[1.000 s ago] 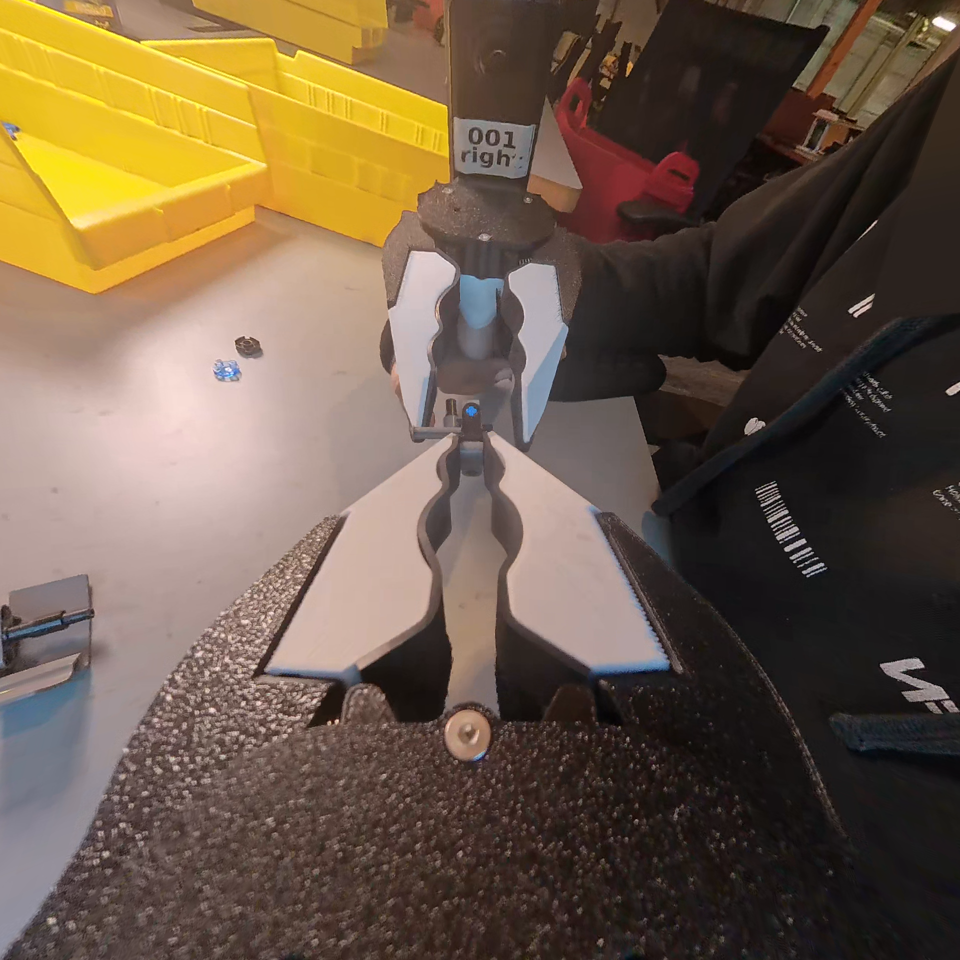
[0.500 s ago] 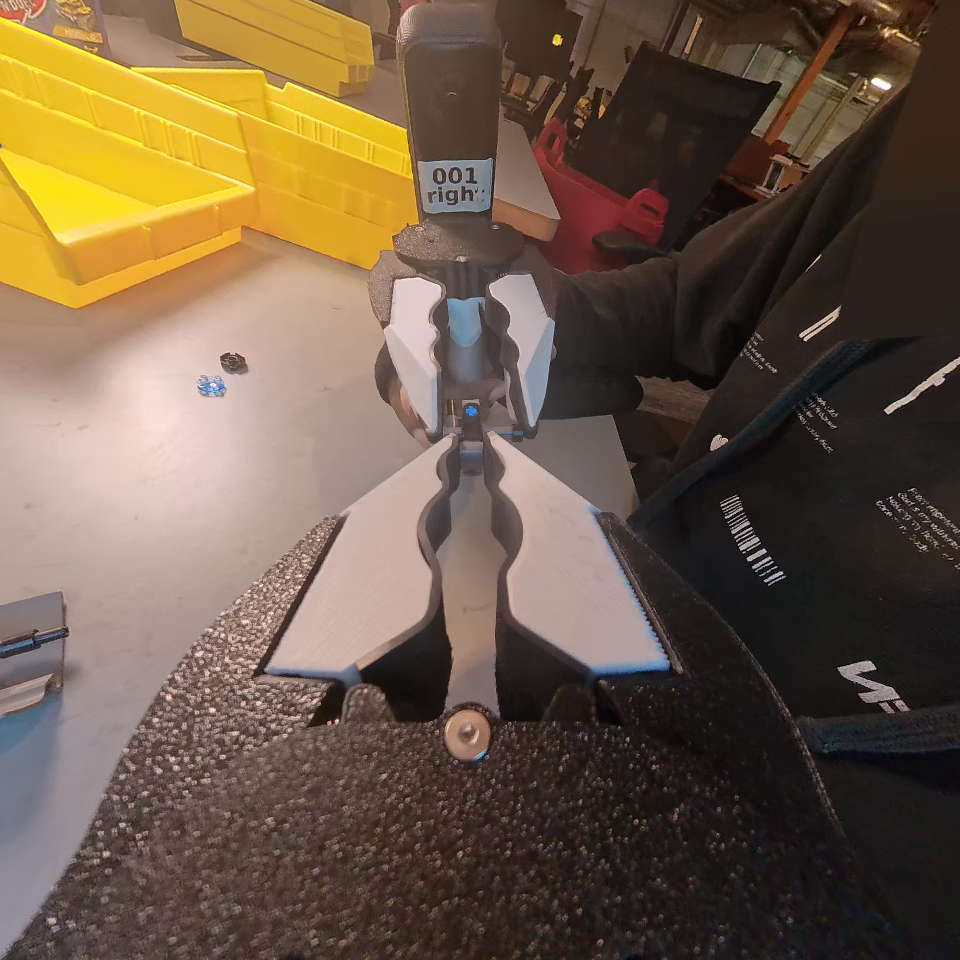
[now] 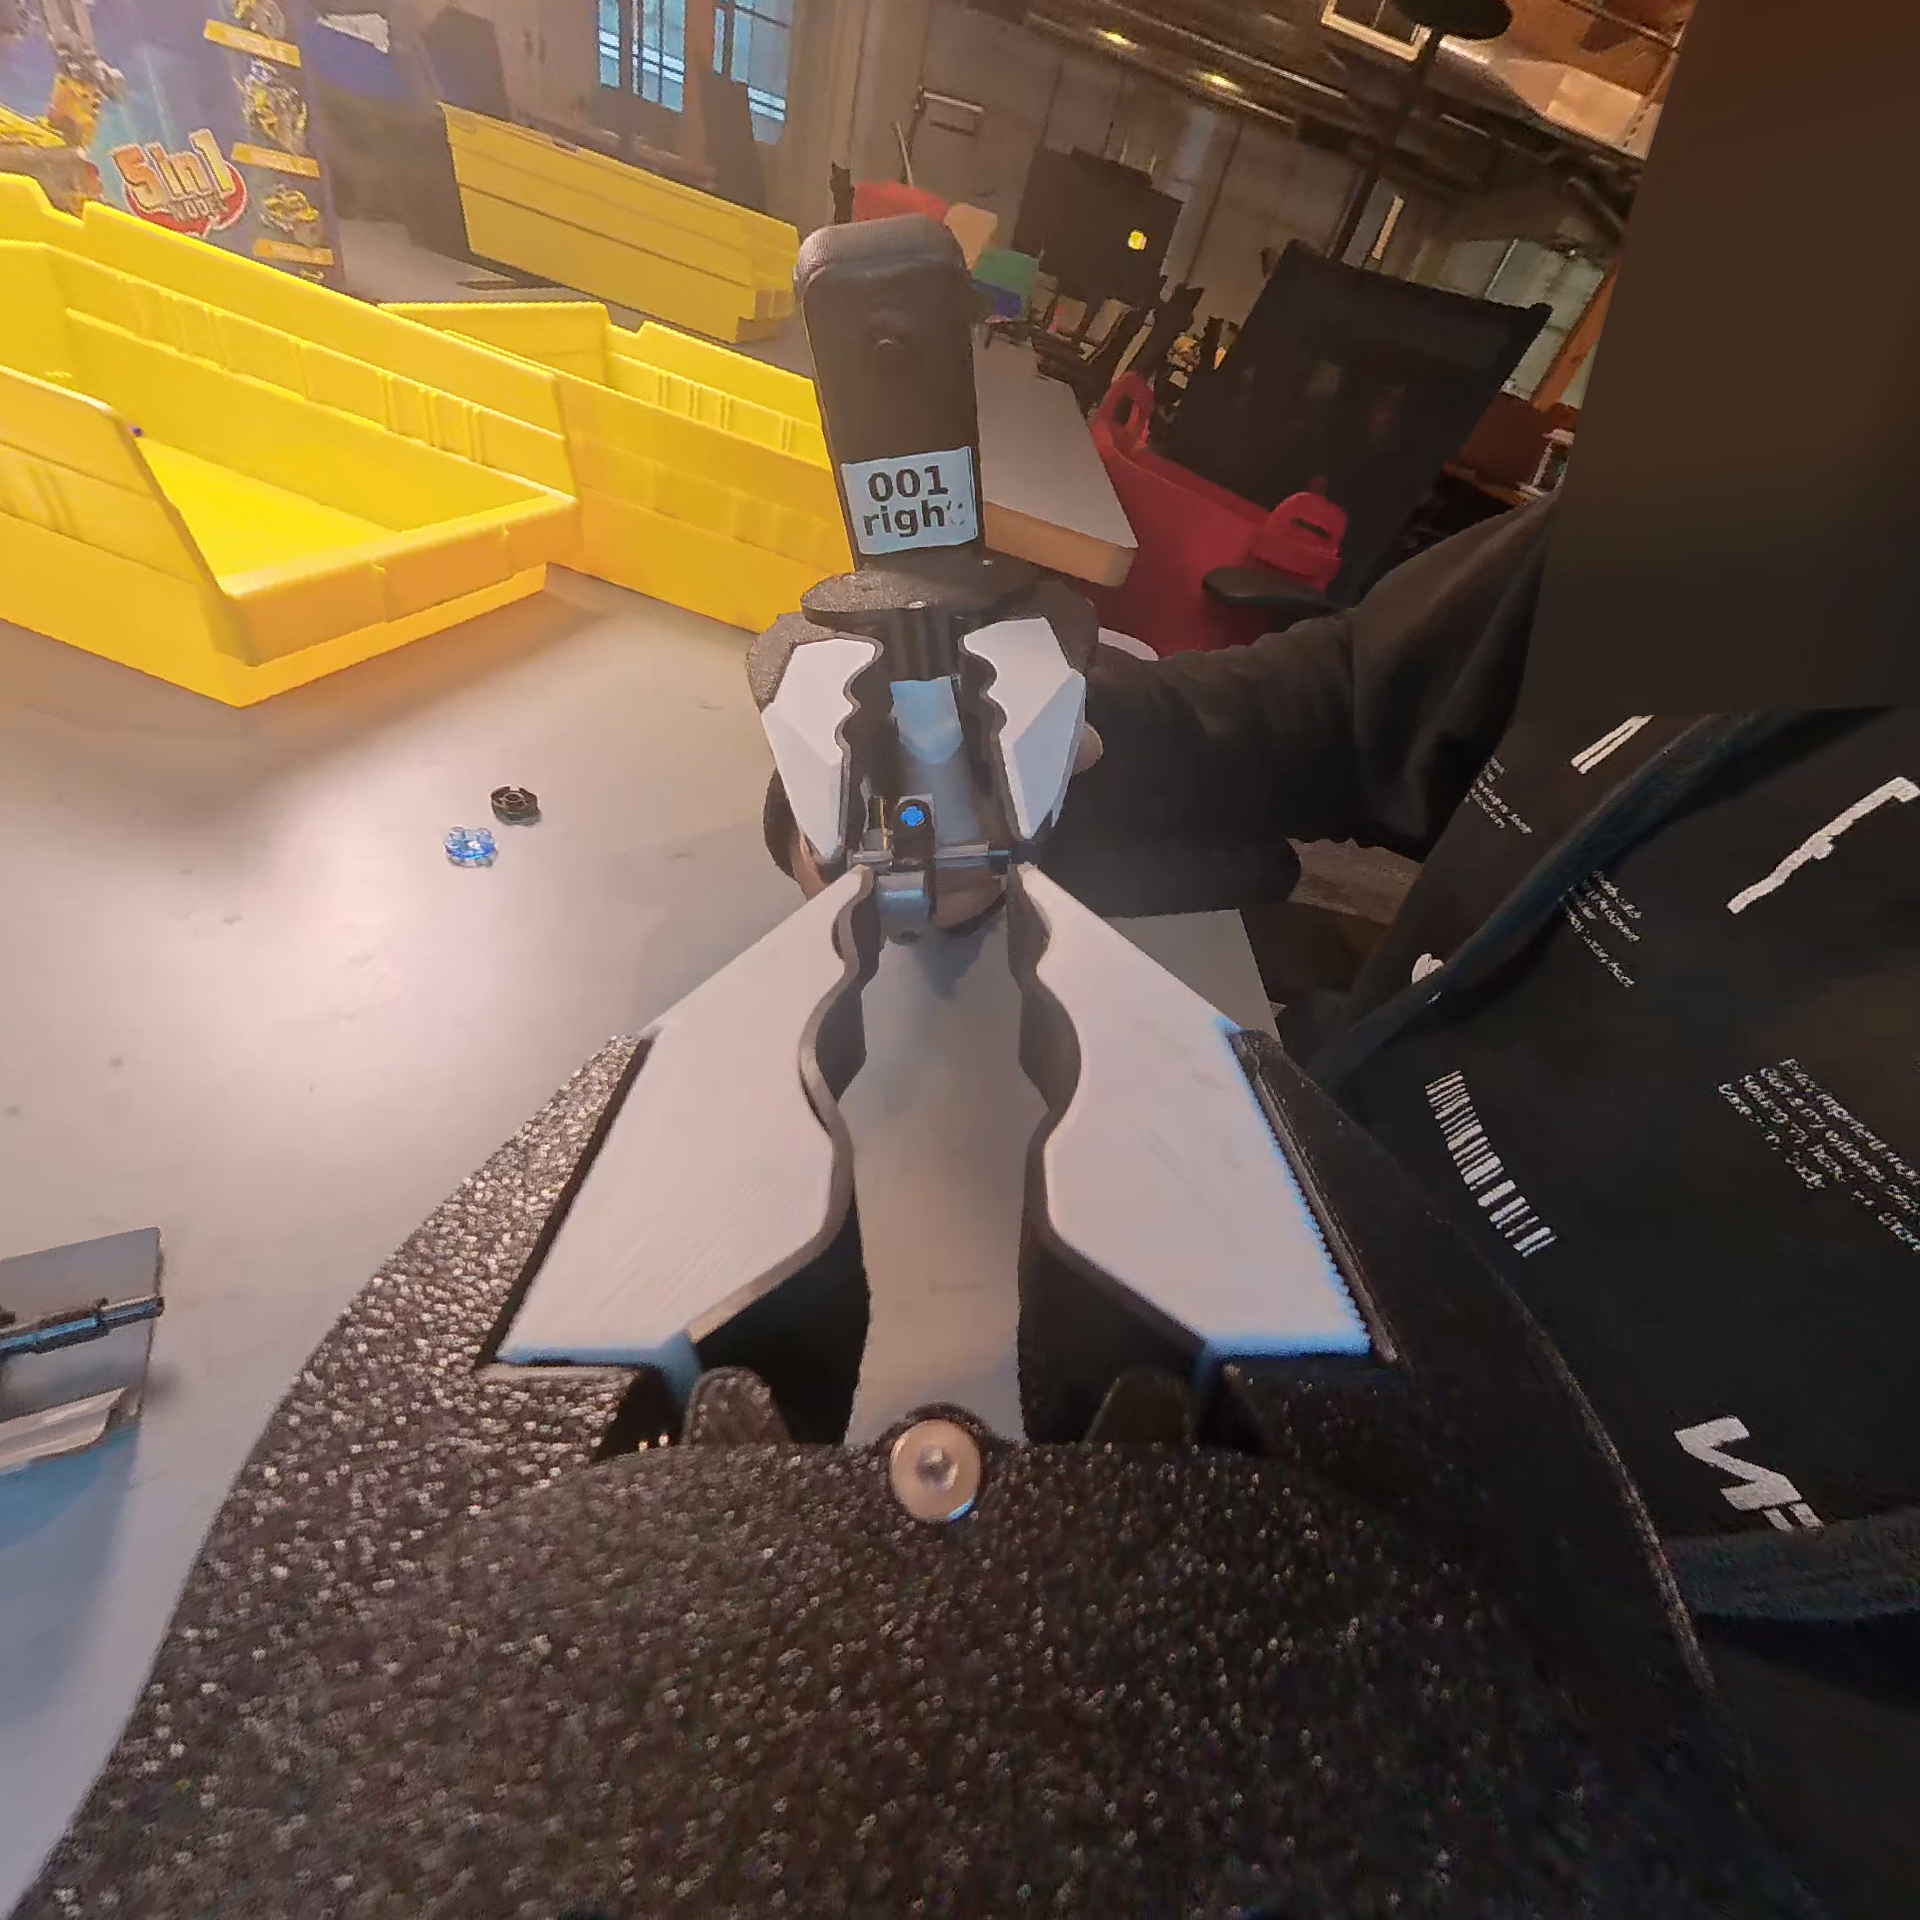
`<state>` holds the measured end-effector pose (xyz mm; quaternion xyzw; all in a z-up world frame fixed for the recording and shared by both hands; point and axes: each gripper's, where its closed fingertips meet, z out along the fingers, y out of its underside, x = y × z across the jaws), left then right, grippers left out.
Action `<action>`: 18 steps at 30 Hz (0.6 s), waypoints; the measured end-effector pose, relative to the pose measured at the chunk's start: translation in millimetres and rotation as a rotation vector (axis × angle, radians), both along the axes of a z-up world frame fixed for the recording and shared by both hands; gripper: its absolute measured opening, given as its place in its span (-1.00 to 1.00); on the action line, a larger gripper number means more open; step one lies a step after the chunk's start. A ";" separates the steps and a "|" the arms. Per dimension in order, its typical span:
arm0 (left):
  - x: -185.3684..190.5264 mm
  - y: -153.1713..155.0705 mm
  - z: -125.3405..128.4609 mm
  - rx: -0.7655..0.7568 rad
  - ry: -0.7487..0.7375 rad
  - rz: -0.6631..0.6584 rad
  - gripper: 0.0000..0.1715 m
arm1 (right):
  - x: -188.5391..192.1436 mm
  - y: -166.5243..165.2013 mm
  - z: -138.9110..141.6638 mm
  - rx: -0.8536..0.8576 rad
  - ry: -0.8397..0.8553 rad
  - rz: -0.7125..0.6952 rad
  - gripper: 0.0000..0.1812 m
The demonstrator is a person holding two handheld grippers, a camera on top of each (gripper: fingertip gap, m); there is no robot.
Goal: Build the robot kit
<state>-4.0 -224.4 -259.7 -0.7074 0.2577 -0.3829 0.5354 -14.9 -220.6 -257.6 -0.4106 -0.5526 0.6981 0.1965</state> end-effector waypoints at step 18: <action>4.0 -3.0 -4.3 -0.030 -0.008 -0.020 -0.92 | 0.8 -0.8 -4.7 0.059 0.015 -0.019 -0.65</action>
